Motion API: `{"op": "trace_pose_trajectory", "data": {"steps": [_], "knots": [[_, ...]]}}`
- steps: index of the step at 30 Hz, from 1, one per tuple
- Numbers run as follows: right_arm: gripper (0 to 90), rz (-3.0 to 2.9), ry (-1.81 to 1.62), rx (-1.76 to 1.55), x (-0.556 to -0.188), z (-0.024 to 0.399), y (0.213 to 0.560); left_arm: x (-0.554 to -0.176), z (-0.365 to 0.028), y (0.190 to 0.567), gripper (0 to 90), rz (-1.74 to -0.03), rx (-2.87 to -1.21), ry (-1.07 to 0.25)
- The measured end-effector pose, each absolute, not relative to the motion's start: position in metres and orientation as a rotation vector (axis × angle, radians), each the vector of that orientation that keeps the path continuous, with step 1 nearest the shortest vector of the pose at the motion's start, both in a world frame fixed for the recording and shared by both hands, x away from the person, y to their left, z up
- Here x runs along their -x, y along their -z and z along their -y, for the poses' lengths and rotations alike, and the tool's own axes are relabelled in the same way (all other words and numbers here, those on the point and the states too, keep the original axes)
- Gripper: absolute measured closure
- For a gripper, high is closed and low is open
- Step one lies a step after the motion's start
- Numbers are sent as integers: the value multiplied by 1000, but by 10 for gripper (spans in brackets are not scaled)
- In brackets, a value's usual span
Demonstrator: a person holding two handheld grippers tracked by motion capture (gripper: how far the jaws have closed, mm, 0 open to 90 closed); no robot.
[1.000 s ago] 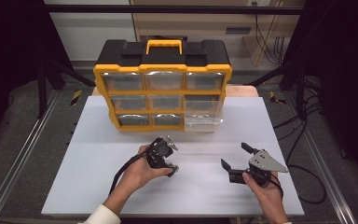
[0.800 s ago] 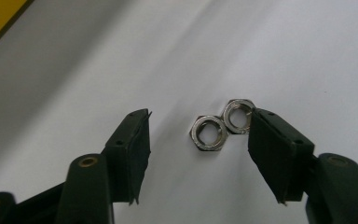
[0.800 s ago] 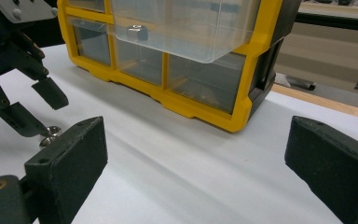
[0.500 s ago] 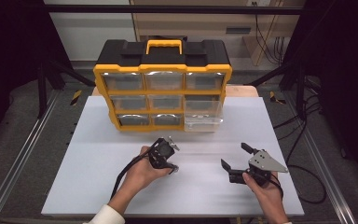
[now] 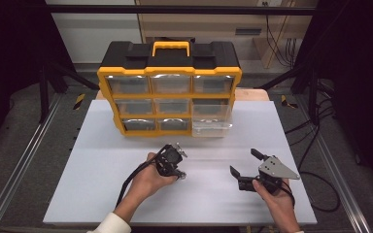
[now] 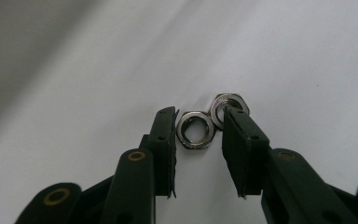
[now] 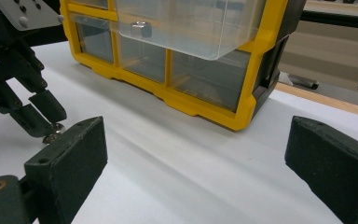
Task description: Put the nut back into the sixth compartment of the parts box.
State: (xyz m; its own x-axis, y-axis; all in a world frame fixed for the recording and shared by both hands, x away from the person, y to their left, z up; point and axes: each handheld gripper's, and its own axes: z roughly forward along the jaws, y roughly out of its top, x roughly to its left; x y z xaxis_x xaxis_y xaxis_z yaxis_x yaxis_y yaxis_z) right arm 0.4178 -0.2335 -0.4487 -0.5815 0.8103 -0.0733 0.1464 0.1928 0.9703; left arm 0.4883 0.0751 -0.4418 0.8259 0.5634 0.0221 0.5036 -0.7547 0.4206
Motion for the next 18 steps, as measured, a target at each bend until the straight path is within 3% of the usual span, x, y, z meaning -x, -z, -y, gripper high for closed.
{"op": "trace_pose_trajectory", "data": {"steps": [18], "knots": [[54, -1874, -1425, -895, -417, 234, 449, -502, -77, 448, 675, -851, -2610, -223]]}}
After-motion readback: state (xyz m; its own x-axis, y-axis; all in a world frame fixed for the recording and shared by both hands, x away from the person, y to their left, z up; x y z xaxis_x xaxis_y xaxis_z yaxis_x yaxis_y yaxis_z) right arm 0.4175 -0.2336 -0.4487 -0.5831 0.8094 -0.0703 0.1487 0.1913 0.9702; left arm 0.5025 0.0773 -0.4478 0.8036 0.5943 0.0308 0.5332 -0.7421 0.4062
